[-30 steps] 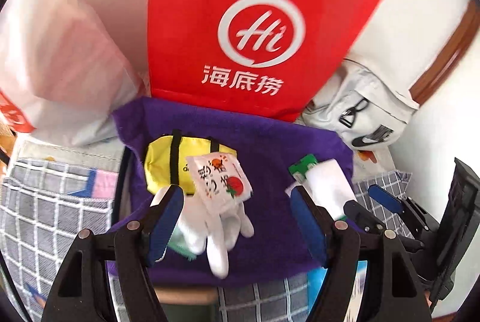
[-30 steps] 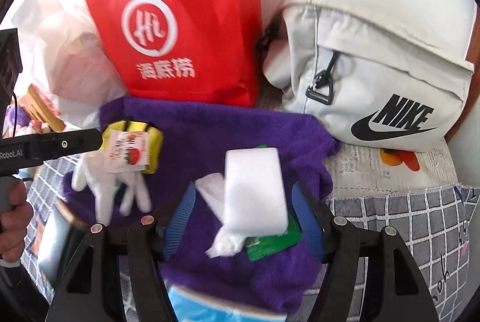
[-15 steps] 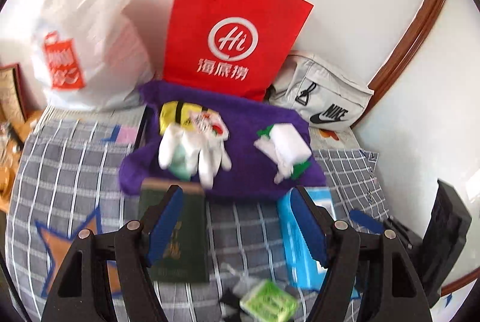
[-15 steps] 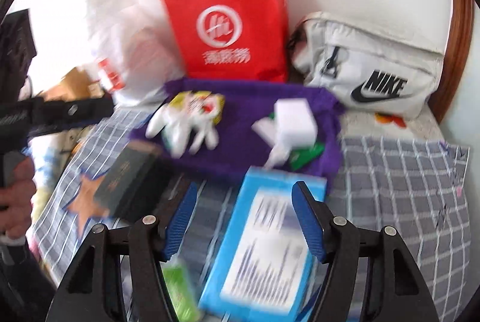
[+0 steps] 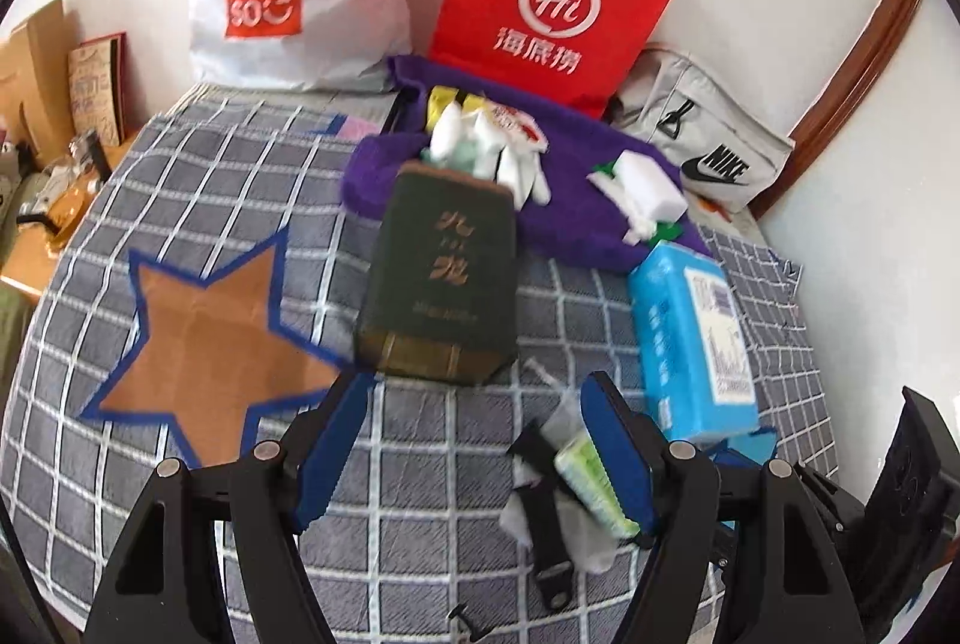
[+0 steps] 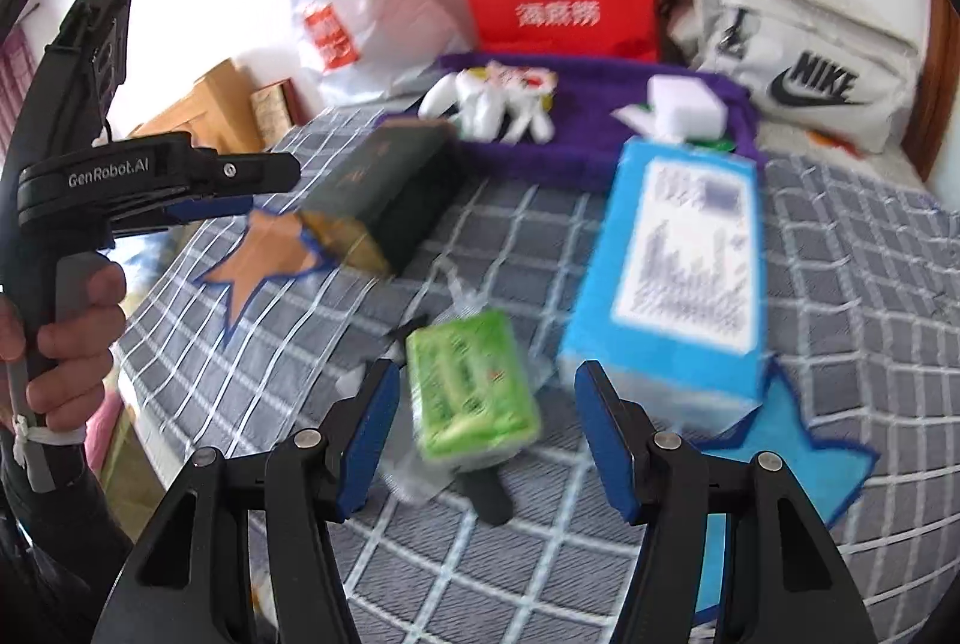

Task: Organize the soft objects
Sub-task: 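Reach the right gripper to the green tissue pack and close on it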

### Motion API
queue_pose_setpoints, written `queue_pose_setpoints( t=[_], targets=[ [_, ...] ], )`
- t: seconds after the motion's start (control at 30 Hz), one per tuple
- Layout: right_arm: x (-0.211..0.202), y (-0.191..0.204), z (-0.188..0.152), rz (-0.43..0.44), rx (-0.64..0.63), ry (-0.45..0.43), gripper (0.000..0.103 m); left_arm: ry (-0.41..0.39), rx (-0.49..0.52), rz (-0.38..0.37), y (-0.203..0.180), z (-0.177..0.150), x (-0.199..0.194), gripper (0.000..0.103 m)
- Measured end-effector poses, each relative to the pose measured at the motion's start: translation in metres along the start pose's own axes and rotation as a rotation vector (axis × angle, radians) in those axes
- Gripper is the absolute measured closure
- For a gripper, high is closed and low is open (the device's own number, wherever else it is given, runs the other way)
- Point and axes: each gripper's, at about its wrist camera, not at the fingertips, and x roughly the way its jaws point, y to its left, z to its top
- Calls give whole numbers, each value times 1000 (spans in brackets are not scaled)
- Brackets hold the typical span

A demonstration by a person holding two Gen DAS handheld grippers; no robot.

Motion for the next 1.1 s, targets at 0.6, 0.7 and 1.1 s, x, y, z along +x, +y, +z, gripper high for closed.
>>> queue_pose_setpoints(
  t=[0.6, 0.7, 1.1],
  targets=[
    [43, 20, -17, -89, -90, 15, 48, 90, -39, 19, 25, -65, 8, 31],
    [18, 23, -22, -76, -90, -35, 48, 104, -19, 14, 15, -71, 13, 31],
    [-33, -28, -66, -174, -4, -92, 48, 155, 75, 83, -41, -91, 49, 32]
  ],
)
